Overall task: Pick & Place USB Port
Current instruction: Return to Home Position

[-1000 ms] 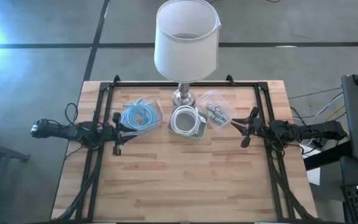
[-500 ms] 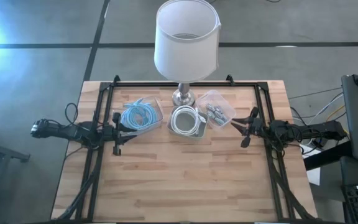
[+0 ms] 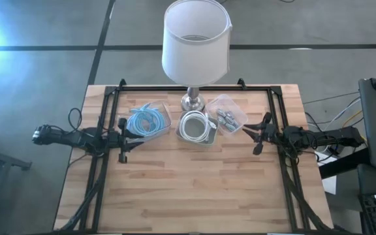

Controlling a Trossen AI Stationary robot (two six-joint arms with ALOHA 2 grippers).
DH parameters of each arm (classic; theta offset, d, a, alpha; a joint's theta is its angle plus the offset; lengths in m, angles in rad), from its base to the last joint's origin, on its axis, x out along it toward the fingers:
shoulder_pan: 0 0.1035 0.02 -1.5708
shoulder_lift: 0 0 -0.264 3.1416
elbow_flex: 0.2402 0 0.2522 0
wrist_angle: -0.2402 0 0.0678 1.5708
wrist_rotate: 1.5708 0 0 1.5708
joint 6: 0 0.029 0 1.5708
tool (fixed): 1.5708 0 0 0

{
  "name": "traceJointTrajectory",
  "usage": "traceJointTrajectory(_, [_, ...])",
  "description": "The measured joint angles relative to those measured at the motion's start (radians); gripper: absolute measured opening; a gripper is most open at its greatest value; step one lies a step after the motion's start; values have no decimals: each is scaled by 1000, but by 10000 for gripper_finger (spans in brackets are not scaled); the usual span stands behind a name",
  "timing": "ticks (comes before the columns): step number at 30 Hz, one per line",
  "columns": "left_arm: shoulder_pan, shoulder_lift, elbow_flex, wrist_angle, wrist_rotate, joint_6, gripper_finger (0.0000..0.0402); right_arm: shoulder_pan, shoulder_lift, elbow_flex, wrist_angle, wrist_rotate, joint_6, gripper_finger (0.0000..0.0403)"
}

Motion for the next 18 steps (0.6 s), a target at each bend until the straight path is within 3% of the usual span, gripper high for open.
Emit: traceJointTrajectory(18, [0, 0, 0, 0, 0, 0, 104, 0, 0, 0, 0, 0, 1, 87])
